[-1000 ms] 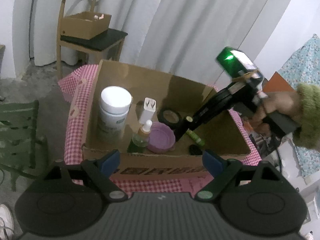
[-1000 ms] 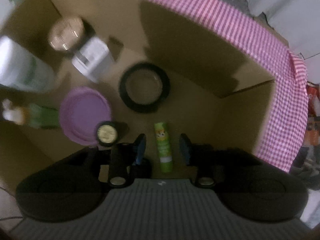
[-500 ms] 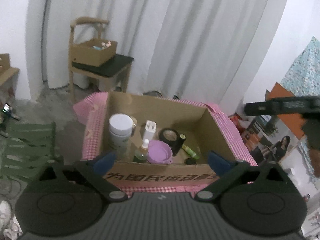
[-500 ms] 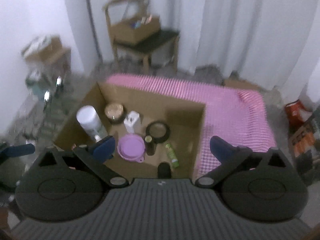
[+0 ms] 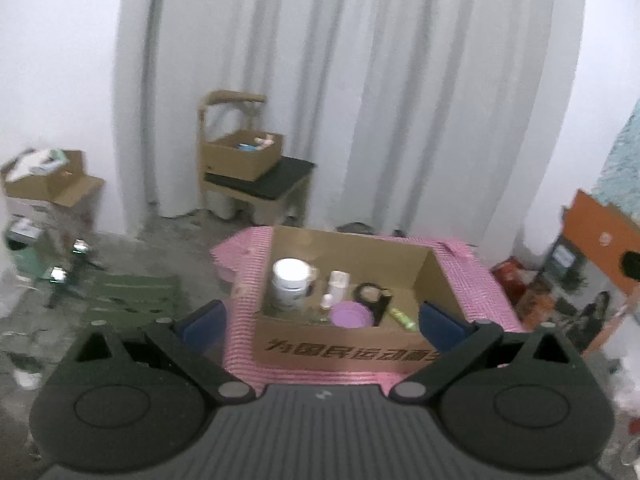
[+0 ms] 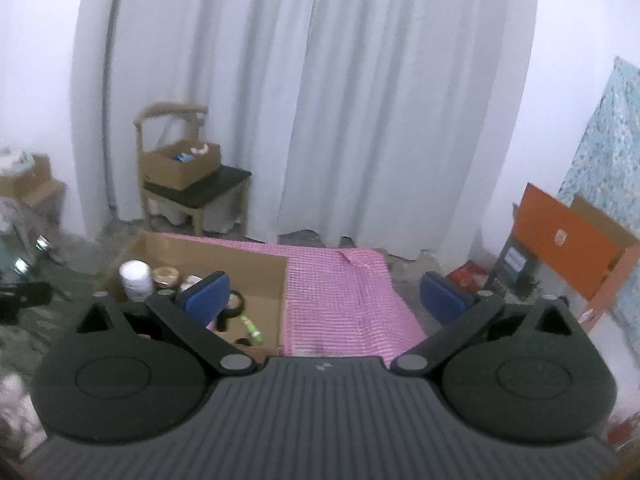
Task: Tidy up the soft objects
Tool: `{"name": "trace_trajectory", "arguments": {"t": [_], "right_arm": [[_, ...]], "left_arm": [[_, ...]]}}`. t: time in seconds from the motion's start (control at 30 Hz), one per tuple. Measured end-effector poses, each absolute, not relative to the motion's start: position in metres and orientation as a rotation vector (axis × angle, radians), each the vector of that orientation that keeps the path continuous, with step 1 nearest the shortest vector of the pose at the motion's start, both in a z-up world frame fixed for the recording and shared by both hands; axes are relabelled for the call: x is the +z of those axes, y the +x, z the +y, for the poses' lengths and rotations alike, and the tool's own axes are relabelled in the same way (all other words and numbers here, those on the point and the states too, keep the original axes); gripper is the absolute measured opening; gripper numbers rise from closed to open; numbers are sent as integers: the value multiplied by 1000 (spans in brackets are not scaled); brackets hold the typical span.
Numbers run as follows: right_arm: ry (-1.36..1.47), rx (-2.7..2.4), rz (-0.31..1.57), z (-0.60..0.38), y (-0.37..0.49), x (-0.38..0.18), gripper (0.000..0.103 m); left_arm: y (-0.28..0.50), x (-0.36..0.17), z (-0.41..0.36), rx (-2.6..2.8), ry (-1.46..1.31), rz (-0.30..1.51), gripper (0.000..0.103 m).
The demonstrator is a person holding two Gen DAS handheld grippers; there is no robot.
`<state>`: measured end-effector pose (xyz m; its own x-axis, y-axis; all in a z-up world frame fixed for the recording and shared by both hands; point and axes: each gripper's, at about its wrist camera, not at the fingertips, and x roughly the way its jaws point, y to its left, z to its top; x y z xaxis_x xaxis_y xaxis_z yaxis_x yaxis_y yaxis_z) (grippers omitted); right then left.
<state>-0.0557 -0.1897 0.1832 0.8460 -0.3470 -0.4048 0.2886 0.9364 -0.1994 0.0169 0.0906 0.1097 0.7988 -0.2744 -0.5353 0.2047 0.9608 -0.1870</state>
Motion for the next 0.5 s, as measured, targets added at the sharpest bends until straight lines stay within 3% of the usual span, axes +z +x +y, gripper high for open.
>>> {"name": "trace_trajectory", "arguments": {"t": [0.5], "right_arm": [[96, -148, 302, -217, -180, 200, 102]], "left_arm": [[-62, 155, 75, -103, -11, 502, 103]]}}
